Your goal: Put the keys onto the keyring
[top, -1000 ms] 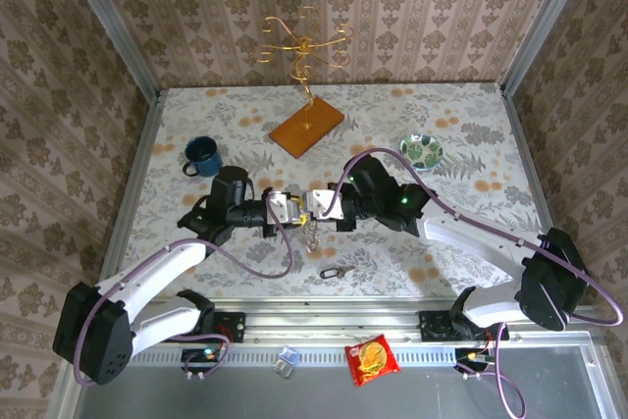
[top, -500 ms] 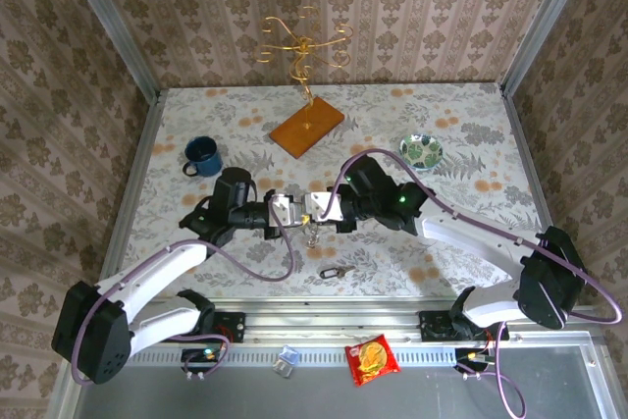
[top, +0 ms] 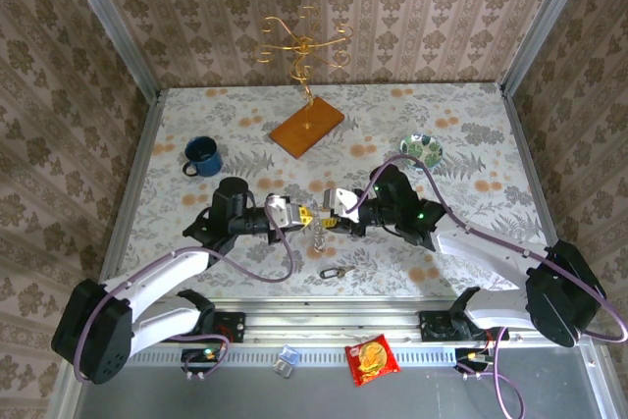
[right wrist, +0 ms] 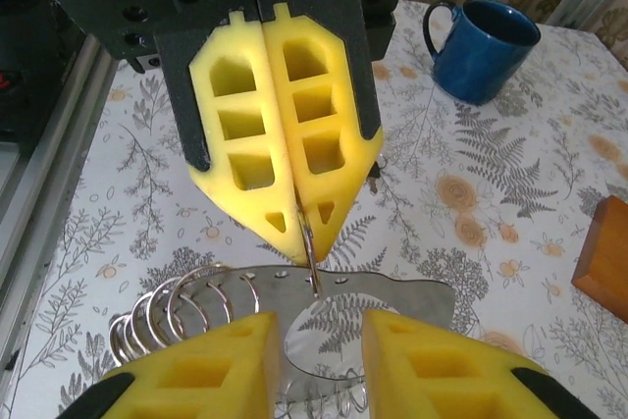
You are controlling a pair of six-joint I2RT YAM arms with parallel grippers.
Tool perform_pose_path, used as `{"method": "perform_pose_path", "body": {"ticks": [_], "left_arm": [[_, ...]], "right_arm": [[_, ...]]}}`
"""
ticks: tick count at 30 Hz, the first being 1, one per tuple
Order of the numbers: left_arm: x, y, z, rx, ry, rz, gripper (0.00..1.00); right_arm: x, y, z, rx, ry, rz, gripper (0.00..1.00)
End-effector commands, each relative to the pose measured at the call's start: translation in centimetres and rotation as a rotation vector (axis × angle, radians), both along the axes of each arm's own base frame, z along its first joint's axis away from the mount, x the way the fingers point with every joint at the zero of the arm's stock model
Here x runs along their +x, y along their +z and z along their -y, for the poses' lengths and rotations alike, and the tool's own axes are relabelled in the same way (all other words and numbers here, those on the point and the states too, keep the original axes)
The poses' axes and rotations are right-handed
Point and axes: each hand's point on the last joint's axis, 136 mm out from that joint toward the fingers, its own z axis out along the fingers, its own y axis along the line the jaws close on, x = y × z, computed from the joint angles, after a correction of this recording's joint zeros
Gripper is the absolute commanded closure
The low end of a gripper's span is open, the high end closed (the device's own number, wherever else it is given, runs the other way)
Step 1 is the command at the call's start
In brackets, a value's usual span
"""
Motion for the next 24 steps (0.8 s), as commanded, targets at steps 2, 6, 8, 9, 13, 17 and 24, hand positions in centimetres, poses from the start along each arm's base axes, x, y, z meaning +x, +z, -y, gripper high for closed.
{"method": "perform_pose_path", "body": {"ticks": [2, 6, 8, 9, 13, 17, 24], "left_arm": [[-0.5, 2.3, 0.5, -0.090, -0.036, 0.029, 1.00], [-0.4, 2.3, 0.6, -0.098, -0.038, 0.024, 1.00], [-0.4, 2.5, 0.6, -0.105, -0.036, 0.023, 1.00], [-0.4, 2.5, 0.6, -0.108, -0.035, 0.021, 1.00], [-0.4, 2.4, 0.5, -0.107, -0.028, 0.018, 1.00], [0.2, 1.9, 0.3, -0.075, 0.013, 0.032, 0.90], [1.1, 2.4, 0.1, -0.007, 0.056, 0.066, 0.84]], "right_arm": [[-0.3, 1.5, -0.9, 0.080, 0.031, 0.007, 0.74], [-0.2, 1.4, -1.6, 0.089, 0.043, 0.000, 0.81], [-0.2, 1.4, -1.8, 0.093, 0.047, -0.002, 0.85], [-0.1, 1.4, -1.9, 0.095, 0.047, -0.003, 0.88], [-0.1, 1.8, -2.1, 0.105, 0.048, 0.005, 1.00], [-0.2, 2.0, -2.0, 0.085, 0.053, 0.010, 1.00], [-1.0, 0.4, -2.2, -0.101, 0.103, 0.036, 1.00]]}}
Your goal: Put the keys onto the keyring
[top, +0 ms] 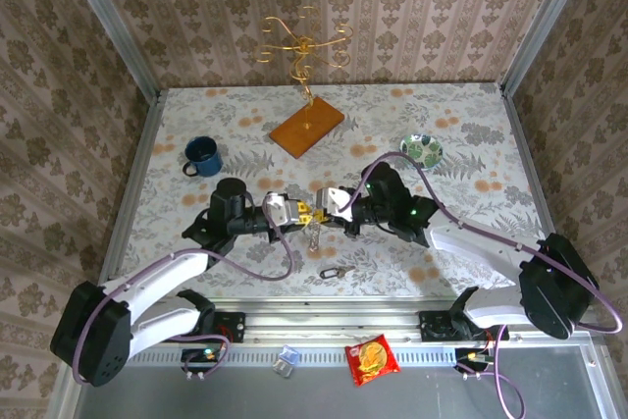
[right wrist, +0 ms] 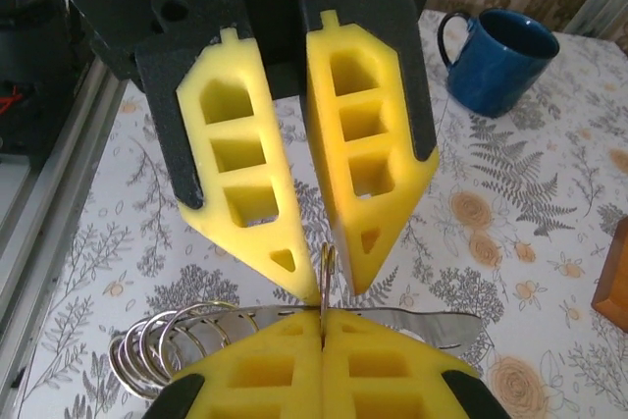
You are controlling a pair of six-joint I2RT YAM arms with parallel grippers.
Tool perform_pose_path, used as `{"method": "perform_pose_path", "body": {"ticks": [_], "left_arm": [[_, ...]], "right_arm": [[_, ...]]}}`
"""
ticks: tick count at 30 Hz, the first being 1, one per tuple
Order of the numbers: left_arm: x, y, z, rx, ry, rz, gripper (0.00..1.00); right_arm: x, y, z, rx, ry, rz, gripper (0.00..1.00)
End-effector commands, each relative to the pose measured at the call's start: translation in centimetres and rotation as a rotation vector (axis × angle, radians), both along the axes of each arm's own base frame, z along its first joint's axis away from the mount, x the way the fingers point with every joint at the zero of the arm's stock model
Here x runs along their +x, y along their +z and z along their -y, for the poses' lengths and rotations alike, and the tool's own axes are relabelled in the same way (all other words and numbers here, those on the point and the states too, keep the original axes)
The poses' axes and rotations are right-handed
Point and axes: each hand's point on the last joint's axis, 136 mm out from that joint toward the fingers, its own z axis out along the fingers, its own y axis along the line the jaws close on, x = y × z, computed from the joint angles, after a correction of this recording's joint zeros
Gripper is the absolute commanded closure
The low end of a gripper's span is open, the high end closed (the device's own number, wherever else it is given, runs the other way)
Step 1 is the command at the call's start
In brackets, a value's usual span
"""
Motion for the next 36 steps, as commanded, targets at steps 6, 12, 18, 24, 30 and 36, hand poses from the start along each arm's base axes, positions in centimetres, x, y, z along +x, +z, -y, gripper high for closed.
{"method": "perform_pose_path", "body": {"ticks": [6, 12, 18, 24, 30, 36], "left_arm": [[0.4, 1.8, 0.3, 0.060, -0.015, 0.073, 0.84], [-0.2, 1.6, 0.6, 0.083, -0.057, 0.080, 0.90], [-0.5, 1.4, 0.6, 0.072, -0.066, 0.079, 1.00], [-0.3, 1.3, 0.1, 0.049, -0.021, 0.106, 1.00], [0.5, 1.5, -0.2, 0.005, 0.050, 0.112, 1.00], [1.9, 1.6, -0.7, -0.025, 0.157, 0.089, 1.00]], "right_arm": [[-0.9, 0.9, -1.4, -0.083, 0.094, 0.062, 1.00], [-1.3, 1.8, -2.3, -0.077, 0.128, 0.071, 1.00], [-0.6, 2.2, -2.0, -0.010, 0.061, 0.080, 0.81], [2.2, 1.7, 2.1, 0.098, -0.260, -0.015, 0.62], [3.4, -0.6, 6.6, 0.144, -0.701, -0.347, 0.66], [1.6, -4.2, 8.9, 0.086, -0.988, -0.666, 0.68]]}}
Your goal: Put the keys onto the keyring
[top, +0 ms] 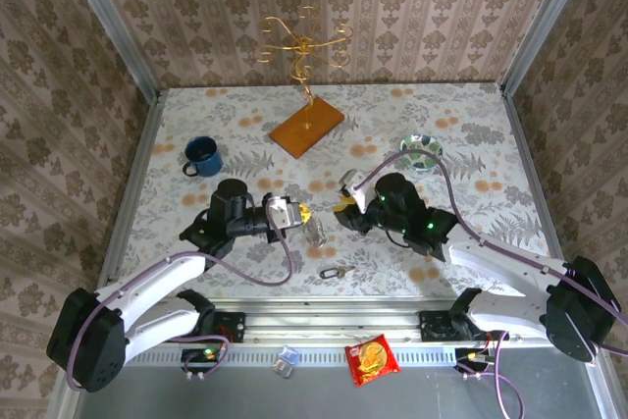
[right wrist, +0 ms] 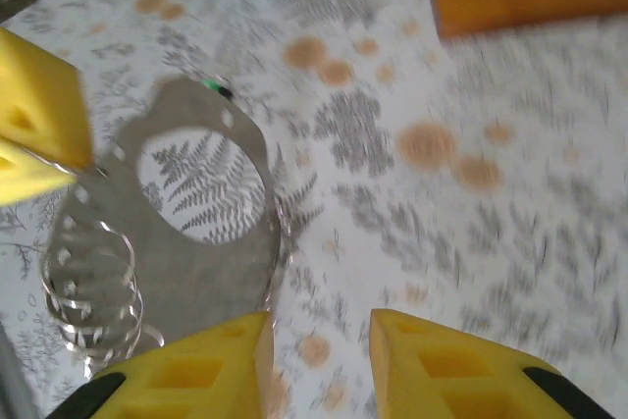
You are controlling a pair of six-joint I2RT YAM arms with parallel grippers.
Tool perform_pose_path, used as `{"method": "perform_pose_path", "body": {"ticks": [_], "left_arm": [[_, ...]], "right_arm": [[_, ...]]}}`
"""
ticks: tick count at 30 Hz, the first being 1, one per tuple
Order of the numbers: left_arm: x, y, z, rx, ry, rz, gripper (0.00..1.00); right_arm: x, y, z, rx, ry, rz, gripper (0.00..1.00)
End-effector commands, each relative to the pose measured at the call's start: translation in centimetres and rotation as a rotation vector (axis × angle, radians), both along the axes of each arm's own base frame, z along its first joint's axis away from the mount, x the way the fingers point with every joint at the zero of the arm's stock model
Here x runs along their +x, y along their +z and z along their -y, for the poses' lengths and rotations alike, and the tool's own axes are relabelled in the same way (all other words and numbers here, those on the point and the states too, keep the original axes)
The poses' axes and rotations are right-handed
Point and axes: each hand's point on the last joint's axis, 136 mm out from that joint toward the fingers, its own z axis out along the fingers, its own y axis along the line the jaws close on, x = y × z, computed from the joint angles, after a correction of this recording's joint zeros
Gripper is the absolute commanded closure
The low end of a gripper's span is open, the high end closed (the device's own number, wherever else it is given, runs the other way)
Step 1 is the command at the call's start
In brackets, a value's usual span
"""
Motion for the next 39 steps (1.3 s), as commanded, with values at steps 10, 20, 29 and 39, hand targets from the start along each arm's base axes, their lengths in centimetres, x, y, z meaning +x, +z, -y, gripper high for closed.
{"method": "perform_pose_path", "body": {"ticks": [10, 20, 29, 39], "left_arm": [[1.1, 1.4, -0.8, -0.094, 0.116, 0.021, 1.00], [1.0, 0.8, -1.4, -0.081, 0.138, 0.051, 1.00], [0.9, 0.8, -1.4, -0.081, 0.134, 0.057, 1.00], [0.9, 0.4, -1.4, -0.072, 0.132, 0.055, 1.00]], "right_arm": [[-8.2, -7.8, 0.7, -0.163, -0.291, -0.557, 0.66], [-10.0, -10.9, -2.1, -0.284, -0.314, -0.604, 0.62], [-9.2, -12.2, -2.8, -0.343, -0.351, -0.607, 0.64], [-9.0, -13.2, -2.2, -0.408, -0.393, -0.608, 0.72]]}}
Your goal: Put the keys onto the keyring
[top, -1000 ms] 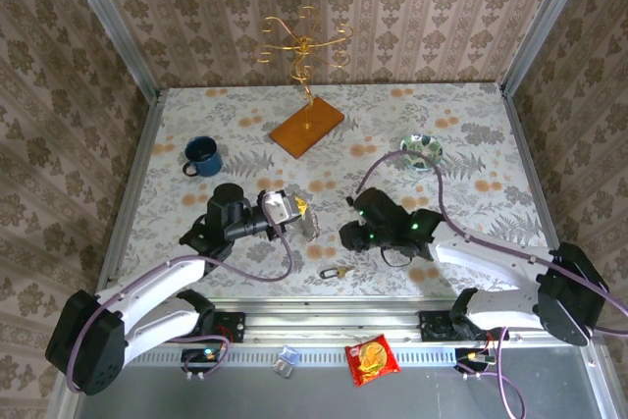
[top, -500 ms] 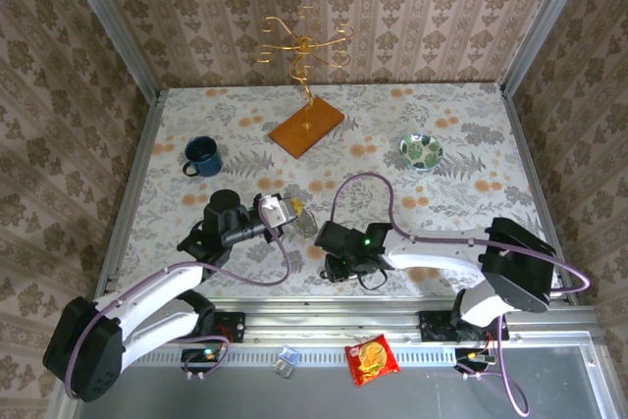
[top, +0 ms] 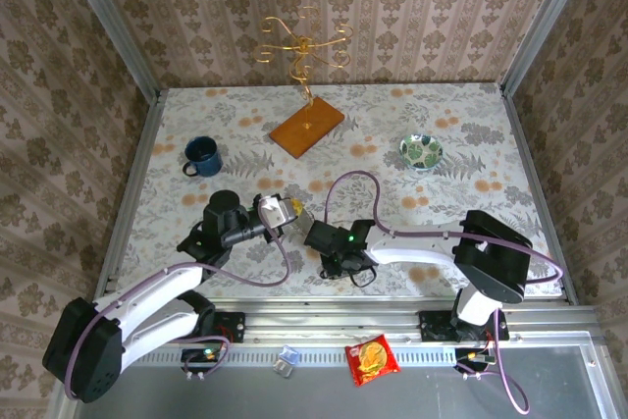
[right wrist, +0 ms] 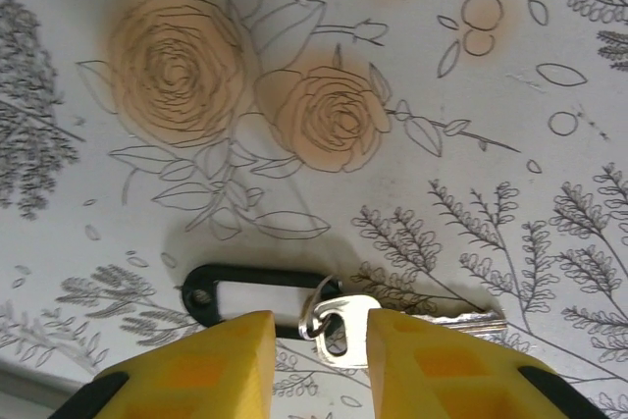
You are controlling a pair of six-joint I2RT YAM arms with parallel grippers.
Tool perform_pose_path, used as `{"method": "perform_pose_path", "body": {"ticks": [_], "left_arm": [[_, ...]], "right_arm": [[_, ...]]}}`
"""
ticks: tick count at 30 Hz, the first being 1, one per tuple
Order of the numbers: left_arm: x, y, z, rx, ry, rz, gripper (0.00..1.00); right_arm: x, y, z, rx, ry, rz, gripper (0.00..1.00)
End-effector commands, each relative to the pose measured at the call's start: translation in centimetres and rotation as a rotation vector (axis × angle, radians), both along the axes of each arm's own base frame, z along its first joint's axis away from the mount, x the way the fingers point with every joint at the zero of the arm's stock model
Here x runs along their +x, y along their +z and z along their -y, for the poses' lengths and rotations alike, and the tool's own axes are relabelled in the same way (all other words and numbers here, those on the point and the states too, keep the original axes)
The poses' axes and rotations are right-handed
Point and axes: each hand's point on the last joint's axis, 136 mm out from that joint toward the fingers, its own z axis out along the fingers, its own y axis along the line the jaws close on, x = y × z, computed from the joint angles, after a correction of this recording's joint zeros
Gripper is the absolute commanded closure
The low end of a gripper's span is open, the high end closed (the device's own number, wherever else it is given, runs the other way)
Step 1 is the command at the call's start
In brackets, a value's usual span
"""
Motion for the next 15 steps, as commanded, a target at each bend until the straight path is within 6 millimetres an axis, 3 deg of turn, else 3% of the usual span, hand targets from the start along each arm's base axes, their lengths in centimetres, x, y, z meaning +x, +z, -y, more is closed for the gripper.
{"method": "perform_pose_path", "body": {"ticks": [1, 15], "left_arm": [[-0.13, 0.67, 0.05, -0.016, -0.008, 0.041, 1.00], [-0.21, 0.54, 0.06, -0.010, -0.013, 0.042, 1.00]], "right_arm": [[0.19, 0.07, 0.45, -0.044, -0.025, 0.009, 0.73], [0.20, 0.03, 0.16, -0.039, -0.012, 0.006, 0.79]]}}
